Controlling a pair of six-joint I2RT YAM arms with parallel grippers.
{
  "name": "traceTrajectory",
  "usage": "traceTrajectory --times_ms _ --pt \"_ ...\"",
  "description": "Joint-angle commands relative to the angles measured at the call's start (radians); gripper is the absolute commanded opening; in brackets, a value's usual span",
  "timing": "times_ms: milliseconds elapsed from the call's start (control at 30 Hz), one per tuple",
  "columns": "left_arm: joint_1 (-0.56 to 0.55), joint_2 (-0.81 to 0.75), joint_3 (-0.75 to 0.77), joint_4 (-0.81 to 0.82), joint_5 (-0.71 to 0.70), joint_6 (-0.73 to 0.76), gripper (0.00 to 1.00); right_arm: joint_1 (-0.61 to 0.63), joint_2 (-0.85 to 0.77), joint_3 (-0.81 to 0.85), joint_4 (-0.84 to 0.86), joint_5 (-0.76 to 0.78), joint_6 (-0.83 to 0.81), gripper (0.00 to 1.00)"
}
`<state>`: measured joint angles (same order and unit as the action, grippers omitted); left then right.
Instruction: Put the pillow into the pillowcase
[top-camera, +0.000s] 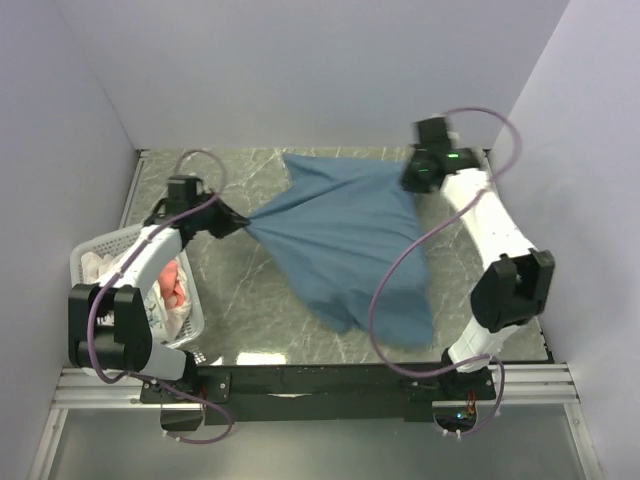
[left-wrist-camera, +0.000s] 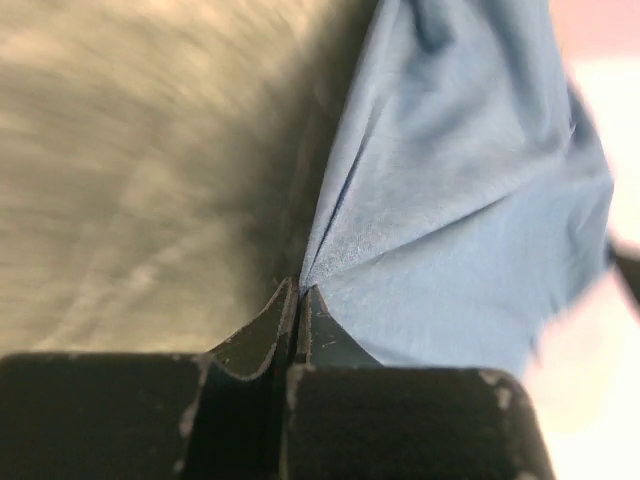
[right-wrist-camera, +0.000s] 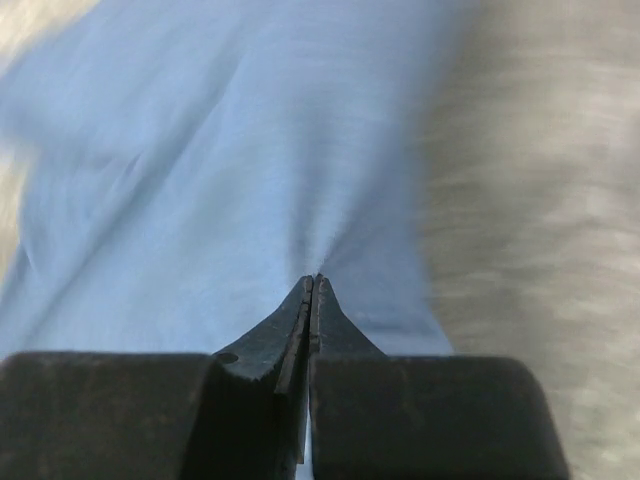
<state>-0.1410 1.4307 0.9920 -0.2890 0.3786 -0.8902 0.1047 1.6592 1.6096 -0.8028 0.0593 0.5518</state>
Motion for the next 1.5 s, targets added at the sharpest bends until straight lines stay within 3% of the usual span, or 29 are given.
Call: traceTrajectory --times_ms 0,33,67,167,233,367,600,667,700,733,767,800,900,1000,1100,1233,1400,1467 --pt "0.169 -0.064 -0.015 0.056 -0.001 -0.03 0.01 0.296 0.023 0.147 0.044 0.108 -0.039 0.0" --pt "0.147 -0.052 -0.018 0.071 0.011 -0.035 0.01 0.282 0.033 0.133 0.037 0.137 -0.047 0.0" --pt "0.1 -0.049 -0.027 0.094 0.019 -0.038 0.01 0.194 0.027 0.11 0.042 0.149 -0.056 0.0" --pt "-0.116 -0.01 0.002 0.054 -0.111 -0.015 0.01 -0.058 -0.012 -0.013 0.132 -0.001 -0.026 0.0" --pt "-0.169 0.017 -0.001 0.057 -0.124 -0.021 0.01 -0.091 0.029 0.025 0.091 -0.047 -0.03 0.0" --pt "-0.091 -0.01 -0.09 0.093 -0.107 -0.041 0.01 -0.025 0.094 0.099 0.079 -0.035 -0.053 0.0" --pt "0.026 0.025 -0.027 0.07 -0.066 -0.021 0.06 0.079 0.099 0.063 0.105 -0.052 -0.078 0.0" --pt "0.026 0.028 -0.03 0.086 -0.066 -0.018 0.18 0.099 0.054 -0.027 0.143 -0.029 -0.087 0.14" --pt "0.021 0.028 -0.038 0.094 -0.055 -0.016 0.41 0.101 0.007 -0.062 0.155 -0.029 -0.087 0.22" --pt "-0.001 0.02 -0.047 0.105 -0.046 -0.009 0.48 0.098 -0.016 -0.097 0.178 -0.027 -0.087 0.38" --pt "-0.023 0.014 -0.052 0.109 -0.046 0.005 0.53 0.098 -0.041 -0.134 0.189 -0.024 -0.087 0.45" --pt "-0.049 -0.002 -0.046 0.082 -0.093 0.042 0.64 0.098 -0.091 -0.207 0.201 -0.024 -0.085 0.5" --pt "-0.23 -0.056 -0.006 -0.013 -0.232 0.108 0.77 0.112 -0.233 -0.388 0.254 -0.004 -0.078 0.64" --pt "-0.375 -0.169 -0.081 -0.036 -0.41 0.065 0.8 0.173 -0.41 -0.592 0.31 -0.016 -0.059 0.74" --pt "-0.498 -0.325 -0.212 -0.065 -0.521 -0.039 0.8 0.315 -0.521 -0.743 0.338 0.071 -0.052 0.88" --pt "-0.659 -0.472 -0.352 -0.139 -0.665 -0.173 0.81 0.366 -0.512 -0.864 0.411 0.057 -0.035 0.95" --pt "-0.846 -0.454 -0.43 -0.15 -0.684 -0.277 0.86 0.378 -0.339 -0.829 0.458 0.027 -0.046 0.9" --pt "-0.885 -0.4 -0.447 -0.13 -0.685 -0.296 0.87 0.378 -0.317 -0.783 0.439 -0.002 -0.039 0.6"
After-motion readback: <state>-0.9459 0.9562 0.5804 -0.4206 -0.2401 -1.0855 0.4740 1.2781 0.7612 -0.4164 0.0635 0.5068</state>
